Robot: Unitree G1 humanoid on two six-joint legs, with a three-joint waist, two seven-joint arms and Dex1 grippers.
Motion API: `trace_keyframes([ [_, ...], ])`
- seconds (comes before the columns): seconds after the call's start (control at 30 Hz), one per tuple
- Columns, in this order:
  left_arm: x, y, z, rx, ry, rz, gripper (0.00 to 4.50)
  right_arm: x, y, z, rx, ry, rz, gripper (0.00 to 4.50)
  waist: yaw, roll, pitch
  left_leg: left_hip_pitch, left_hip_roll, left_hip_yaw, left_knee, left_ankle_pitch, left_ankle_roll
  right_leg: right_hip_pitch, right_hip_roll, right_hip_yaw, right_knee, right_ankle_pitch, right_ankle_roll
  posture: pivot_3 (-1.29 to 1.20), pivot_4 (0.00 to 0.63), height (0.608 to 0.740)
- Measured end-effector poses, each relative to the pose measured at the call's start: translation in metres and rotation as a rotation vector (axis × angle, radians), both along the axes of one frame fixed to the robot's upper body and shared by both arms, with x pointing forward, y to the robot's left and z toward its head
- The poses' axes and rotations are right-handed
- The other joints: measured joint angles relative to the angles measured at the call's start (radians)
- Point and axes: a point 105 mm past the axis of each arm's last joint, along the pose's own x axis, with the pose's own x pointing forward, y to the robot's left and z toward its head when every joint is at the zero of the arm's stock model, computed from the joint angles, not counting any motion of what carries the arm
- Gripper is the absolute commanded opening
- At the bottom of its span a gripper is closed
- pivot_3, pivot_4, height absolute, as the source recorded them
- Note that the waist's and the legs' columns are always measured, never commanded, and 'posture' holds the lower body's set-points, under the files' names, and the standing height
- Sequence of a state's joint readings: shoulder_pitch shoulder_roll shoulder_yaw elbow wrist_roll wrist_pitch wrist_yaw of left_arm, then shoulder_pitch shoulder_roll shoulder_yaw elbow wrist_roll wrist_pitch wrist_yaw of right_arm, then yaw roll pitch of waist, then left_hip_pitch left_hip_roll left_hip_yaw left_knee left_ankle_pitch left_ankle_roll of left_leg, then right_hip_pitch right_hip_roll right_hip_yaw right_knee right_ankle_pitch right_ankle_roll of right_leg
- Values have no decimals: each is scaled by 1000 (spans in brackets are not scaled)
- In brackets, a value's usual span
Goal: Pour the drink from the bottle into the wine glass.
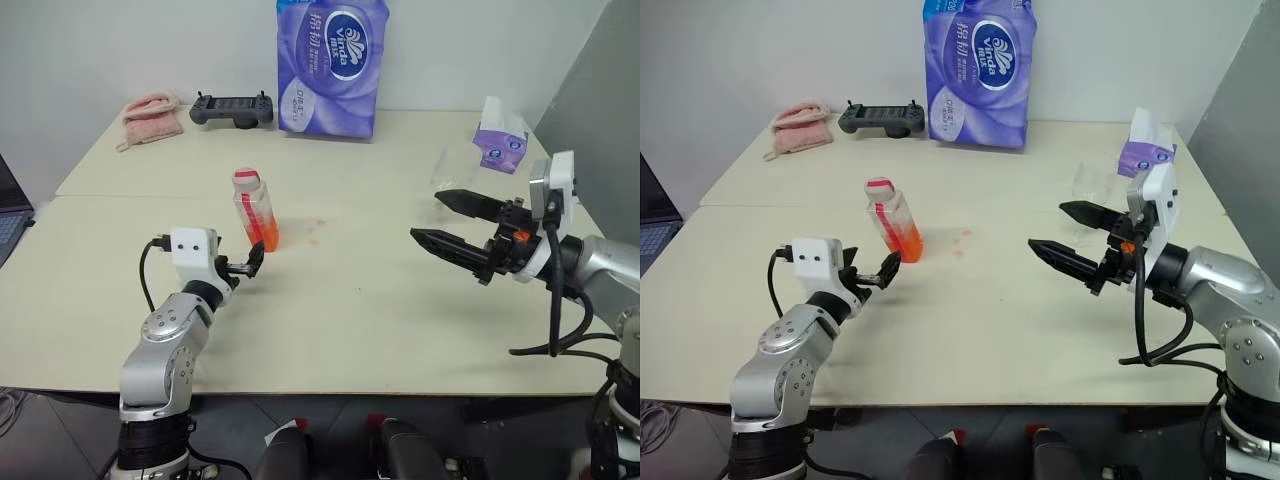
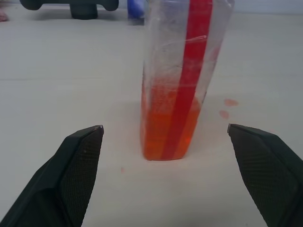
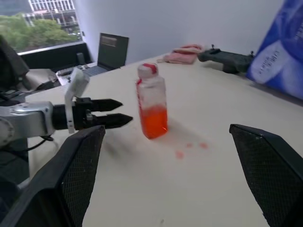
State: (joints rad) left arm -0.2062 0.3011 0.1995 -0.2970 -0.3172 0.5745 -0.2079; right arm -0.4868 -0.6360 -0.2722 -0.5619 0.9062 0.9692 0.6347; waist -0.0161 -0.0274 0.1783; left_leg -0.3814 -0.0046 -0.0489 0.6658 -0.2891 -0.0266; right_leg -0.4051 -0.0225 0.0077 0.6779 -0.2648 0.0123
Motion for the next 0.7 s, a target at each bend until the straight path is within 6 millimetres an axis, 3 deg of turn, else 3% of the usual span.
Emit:
trace_keyframes([
  [0.27,16,-15,9,-9,-32,-49,4474,7,6,-3,31,23,-38,4500,9,0,0,0,0,0,0,0,0,0,0,0,0,0,0,0,150,740],
  [0.7,57,-15,33,0,-125,-29,4474,9,6,-1,49,-3,-105,4500,12,0,0,0,0,0,0,0,0,0,0,0,0,0,0,0,150,740],
])
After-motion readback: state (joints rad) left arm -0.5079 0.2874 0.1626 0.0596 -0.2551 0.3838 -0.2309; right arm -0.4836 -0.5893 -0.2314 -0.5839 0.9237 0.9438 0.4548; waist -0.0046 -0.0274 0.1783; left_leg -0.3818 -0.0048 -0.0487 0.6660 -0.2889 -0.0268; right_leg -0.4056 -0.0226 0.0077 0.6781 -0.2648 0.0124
